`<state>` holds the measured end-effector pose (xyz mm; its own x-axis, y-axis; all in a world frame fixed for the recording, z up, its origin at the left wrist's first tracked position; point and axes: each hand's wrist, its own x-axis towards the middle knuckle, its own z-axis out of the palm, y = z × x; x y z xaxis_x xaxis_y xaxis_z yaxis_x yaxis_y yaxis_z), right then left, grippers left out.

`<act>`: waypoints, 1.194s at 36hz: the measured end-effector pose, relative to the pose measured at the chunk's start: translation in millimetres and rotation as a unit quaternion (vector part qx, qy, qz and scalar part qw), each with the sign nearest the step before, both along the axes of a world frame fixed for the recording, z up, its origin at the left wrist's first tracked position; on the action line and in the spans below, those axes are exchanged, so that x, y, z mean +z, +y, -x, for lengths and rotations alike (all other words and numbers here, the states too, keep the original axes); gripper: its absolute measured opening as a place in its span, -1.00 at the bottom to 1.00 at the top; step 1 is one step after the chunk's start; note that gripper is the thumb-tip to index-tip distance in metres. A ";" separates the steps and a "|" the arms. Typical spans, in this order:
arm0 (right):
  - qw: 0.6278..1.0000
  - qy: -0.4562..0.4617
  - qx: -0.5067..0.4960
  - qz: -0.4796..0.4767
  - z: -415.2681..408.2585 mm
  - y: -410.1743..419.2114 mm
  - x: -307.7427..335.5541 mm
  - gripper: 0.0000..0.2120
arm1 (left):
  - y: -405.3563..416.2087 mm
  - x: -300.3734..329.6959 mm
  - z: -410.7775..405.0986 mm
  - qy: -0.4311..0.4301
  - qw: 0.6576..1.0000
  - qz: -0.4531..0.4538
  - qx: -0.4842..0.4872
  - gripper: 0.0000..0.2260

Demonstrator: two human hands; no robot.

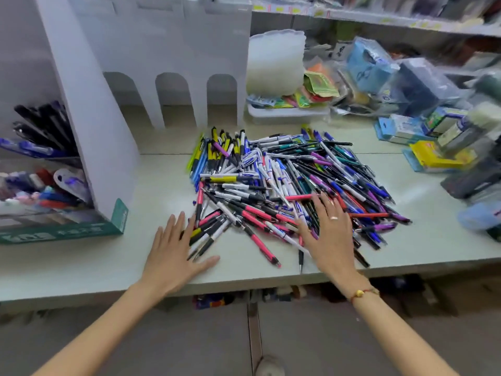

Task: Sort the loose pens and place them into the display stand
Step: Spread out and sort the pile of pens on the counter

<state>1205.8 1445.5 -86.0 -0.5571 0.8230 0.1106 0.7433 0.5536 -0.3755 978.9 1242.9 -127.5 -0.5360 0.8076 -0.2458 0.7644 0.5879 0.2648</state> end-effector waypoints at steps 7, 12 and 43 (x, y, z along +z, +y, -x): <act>0.988 -0.123 -0.043 0.087 -39.2 -35.4 -42.8 0.09 | 26.6 -3.0 -9.3 0.015 0.995 -0.088 -0.051 0.06; 0.980 -0.198 0.024 0.031 -38.1 -10.2 -46.0 -0.01 | 56.2 -7.1 -5.2 0.050 0.984 -0.112 -0.130 -0.01; 0.957 -0.109 0.213 0.161 13.4 104.5 26.4 -0.21 | 153.2 9.4 -32.8 0.119 0.983 -0.081 -0.110 -0.06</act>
<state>1192.3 1550.0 -59.6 -0.8311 0.4868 -0.2688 0.5555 0.7059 -0.4394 1011.7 1396.0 -118.2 -0.3706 0.9288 0.0071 0.9200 0.3660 0.1403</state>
